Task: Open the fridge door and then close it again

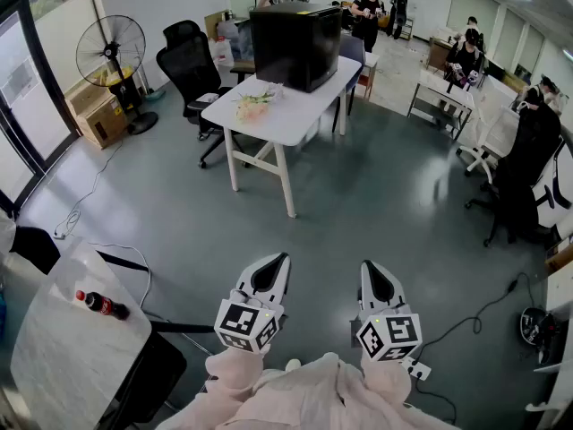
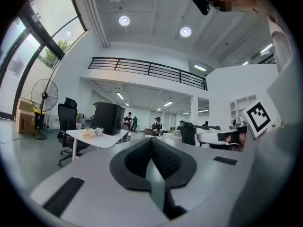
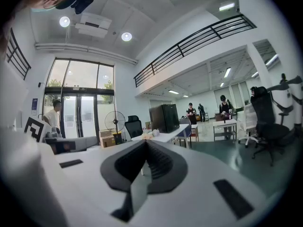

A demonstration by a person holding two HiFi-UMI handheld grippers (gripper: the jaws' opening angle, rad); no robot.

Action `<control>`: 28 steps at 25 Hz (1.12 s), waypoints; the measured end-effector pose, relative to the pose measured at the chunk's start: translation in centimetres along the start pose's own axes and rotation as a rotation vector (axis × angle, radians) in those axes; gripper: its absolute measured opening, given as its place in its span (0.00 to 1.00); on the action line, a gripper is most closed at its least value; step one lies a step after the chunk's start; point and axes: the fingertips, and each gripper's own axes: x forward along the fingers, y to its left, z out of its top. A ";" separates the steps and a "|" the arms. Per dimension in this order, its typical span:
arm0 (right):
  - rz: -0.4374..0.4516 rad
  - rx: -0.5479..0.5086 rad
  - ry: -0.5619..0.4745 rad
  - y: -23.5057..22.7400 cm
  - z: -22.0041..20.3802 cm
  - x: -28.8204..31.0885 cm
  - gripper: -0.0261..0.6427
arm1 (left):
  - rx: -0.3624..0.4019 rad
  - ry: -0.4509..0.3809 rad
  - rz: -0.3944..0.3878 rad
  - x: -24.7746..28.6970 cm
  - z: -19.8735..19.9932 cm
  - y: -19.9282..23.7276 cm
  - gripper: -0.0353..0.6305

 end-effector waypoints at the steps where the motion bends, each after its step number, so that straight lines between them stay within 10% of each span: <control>1: -0.003 0.002 0.002 0.2 -0.2 0.0 0.05 | -0.003 0.002 -0.002 -0.2 -0.1 0.1 0.07; 28: -0.082 -0.024 0.053 -5.1 -1.0 7.0 0.06 | -0.036 0.037 0.047 6.9 -1.7 4.7 0.07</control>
